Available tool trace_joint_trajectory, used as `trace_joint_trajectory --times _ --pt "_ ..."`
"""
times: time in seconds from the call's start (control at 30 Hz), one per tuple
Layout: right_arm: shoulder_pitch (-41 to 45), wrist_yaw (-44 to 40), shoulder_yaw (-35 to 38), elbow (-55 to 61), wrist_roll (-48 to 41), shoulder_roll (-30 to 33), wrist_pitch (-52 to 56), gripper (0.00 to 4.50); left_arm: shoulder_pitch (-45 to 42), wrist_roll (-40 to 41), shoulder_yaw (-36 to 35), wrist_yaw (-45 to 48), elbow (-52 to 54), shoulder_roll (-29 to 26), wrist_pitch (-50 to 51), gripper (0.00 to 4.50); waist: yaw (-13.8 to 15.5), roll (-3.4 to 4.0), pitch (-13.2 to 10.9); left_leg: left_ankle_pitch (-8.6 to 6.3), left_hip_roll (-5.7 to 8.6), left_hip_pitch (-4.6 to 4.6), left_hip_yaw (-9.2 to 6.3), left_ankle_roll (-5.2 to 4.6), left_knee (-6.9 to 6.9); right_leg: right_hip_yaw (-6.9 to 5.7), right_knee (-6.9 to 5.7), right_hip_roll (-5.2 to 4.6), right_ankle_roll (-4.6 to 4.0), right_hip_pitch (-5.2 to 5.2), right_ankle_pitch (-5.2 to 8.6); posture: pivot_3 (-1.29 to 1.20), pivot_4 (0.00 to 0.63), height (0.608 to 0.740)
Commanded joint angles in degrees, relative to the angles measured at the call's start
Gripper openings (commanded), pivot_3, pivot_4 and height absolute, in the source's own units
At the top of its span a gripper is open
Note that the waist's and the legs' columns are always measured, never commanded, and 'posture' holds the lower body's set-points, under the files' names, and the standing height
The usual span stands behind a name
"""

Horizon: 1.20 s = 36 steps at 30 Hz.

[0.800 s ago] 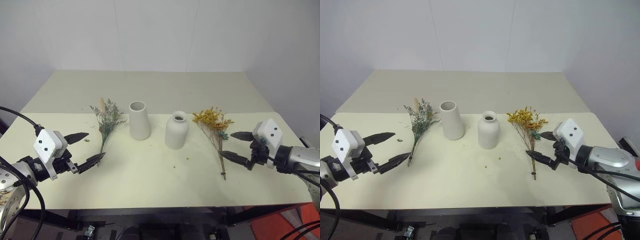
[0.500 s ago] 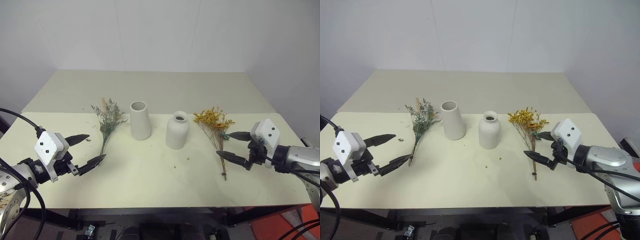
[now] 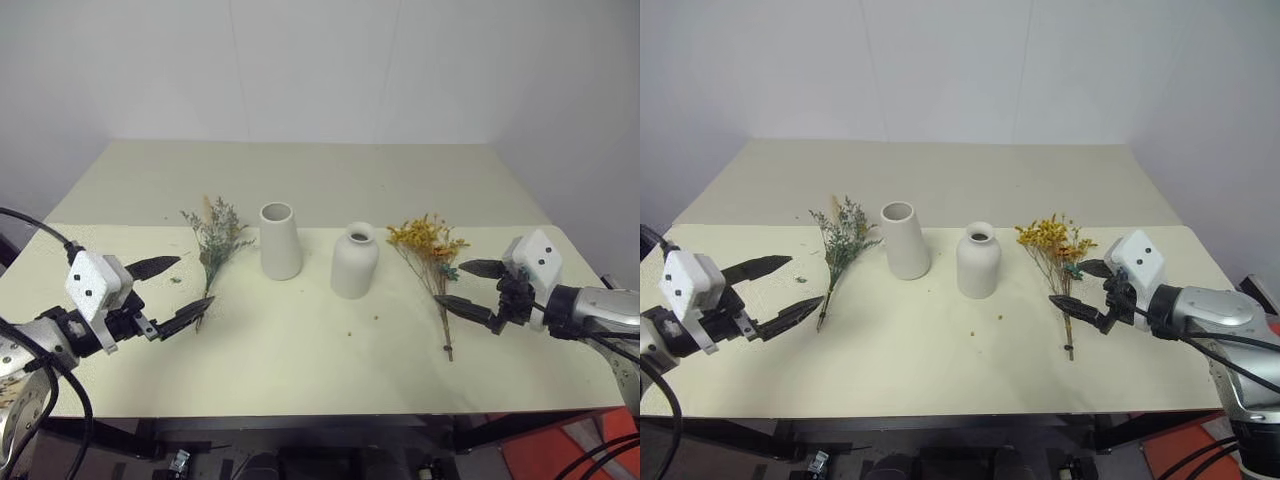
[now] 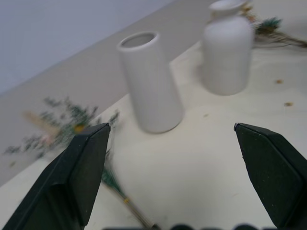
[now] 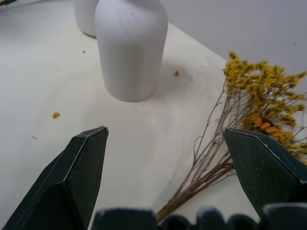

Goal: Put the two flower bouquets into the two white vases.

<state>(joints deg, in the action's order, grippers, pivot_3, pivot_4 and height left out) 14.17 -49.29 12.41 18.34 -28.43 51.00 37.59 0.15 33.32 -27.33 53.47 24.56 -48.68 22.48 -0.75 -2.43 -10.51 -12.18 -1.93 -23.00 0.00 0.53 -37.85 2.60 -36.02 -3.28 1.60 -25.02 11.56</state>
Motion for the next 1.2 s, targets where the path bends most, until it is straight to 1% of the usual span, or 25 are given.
trace_joint_trajectory --times 0.03,0.1,0.17,0.23,0.27,0.4,0.6,0.7,0.77,0.87,1.0,1.2 --pt "3.15 1.18 0.97 -0.53 -0.99 1.09 2.99 4.48 -6.44 1.26 2.71 5.25 -2.95 -3.51 -2.03 4.50 0.03 0.00 0.00 0.00 0.00 0.00 0.00 0.00 -0.01 0.00 0.00 0.00 -0.03 0.00 0.02 0.00 0.150 0.740" --pt "5.08 2.61 0.24 -1.31 -0.73 0.80 5.62 4.48 -10.86 1.03 5.44 8.41 -5.93 -4.80 -3.00 4.50 0.01 0.00 0.00 0.00 0.01 0.03 0.00 0.00 -0.01 0.00 0.00 0.01 -0.05 0.02 0.03 0.00 0.150 0.740" --pt "8.53 5.13 -1.43 -2.56 -0.48 0.99 11.62 4.48 -19.02 0.62 10.58 12.82 -10.57 -5.68 -3.34 4.50 0.00 0.00 0.00 0.00 0.01 0.02 0.00 0.00 -0.01 0.00 0.00 0.01 0.01 0.01 -0.01 0.00 0.150 0.740" --pt "11.42 5.81 -2.31 -2.94 -1.45 1.99 17.41 4.48 -27.63 -0.74 15.99 16.53 -15.63 -4.68 -4.13 4.50 0.00 0.00 0.00 0.00 0.00 -0.07 0.00 0.00 -0.01 0.00 0.02 0.04 0.13 -0.05 -0.10 0.00 0.150 0.740" --pt "12.37 5.91 -2.40 -3.05 -1.89 2.22 19.27 4.48 -30.16 -1.27 17.62 17.64 -17.33 -4.16 -4.52 4.50 0.07 0.00 0.00 0.00 0.02 -0.07 -0.01 0.00 -0.01 0.00 -0.02 0.02 0.20 -0.03 -0.14 0.00 0.150 0.740" --pt "16.25 7.73 -3.46 -3.59 -2.49 3.30 27.32 4.48 -39.16 -3.61 23.13 20.67 -23.78 -2.12 -4.34 4.50 -0.21 0.00 0.00 -0.02 0.03 -0.20 -0.03 -0.04 -0.01 -0.01 0.07 0.03 0.22 -0.08 -0.17 0.00 0.150 0.740" --pt "25.64 8.54 -7.12 -7.22 -4.66 5.56 43.80 4.48 -52.88 -9.84 32.88 22.39 -31.89 0.60 1.98 4.50 -0.29 0.00 0.00 -0.01 0.03 -0.27 -0.04 -0.05 -0.04 0.00 0.01 0.04 0.26 -0.17 -0.18 0.00 0.150 0.740" --pt "28.96 8.23 -9.98 -9.79 -4.72 6.32 47.86 4.48 -56.79 -10.94 35.00 22.96 -34.18 2.68 4.23 4.50 -0.34 0.00 0.00 -0.01 0.02 -0.23 -0.05 -0.05 -0.05 0.01 -0.01 0.05 0.26 -0.15 -0.18 0.00 0.150 0.740" --pt "31.01 7.80 -13.47 -12.30 -4.26 7.39 50.10 4.48 -59.85 -11.54 37.41 24.21 -34.97 3.67 8.72 4.50 -0.32 0.00 0.00 -0.01 0.03 -0.27 -0.05 -0.05 -0.05 0.00 0.00 0.05 0.26 -0.17 -0.17 0.00 0.150 0.740" --pt "34.67 6.60 -19.56 -17.26 -3.42 8.53 51.82 4.48 -62.18 -12.27 38.93 25.24 -36.05 5.87 9.35 4.50 -0.33 0.01 -0.01 -0.01 0.05 -0.35 -0.04 -0.05 -0.05 0.02 0.02 0.02 0.26 -0.24 -0.17 0.00 0.150 0.740" --pt "40.45 3.34 -28.15 -25.99 -1.55 8.57 50.60 4.48 -65.96 -13.34 40.69 25.35 -38.98 9.61 12.23 4.50 -0.42 0.01 -0.01 -0.01 0.05 -0.34 -0.04 -0.05 -0.07 0.02 0.00 0.03 0.27 -0.25 -0.18 0.00 0.150 0.740" --pt "46.36 -0.57 -37.16 -34.99 2.23 5.50 47.30 4.48 -68.57 -13.19 40.90 27.18 -41.03 13.77 12.55 4.50 -0.93 0.02 -0.01 -0.01 0.04 -0.36 -0.04 -0.05 -0.07 0.04 -0.03 0.05 0.27 -0.29 -0.18 0.00 0.150 0.740"
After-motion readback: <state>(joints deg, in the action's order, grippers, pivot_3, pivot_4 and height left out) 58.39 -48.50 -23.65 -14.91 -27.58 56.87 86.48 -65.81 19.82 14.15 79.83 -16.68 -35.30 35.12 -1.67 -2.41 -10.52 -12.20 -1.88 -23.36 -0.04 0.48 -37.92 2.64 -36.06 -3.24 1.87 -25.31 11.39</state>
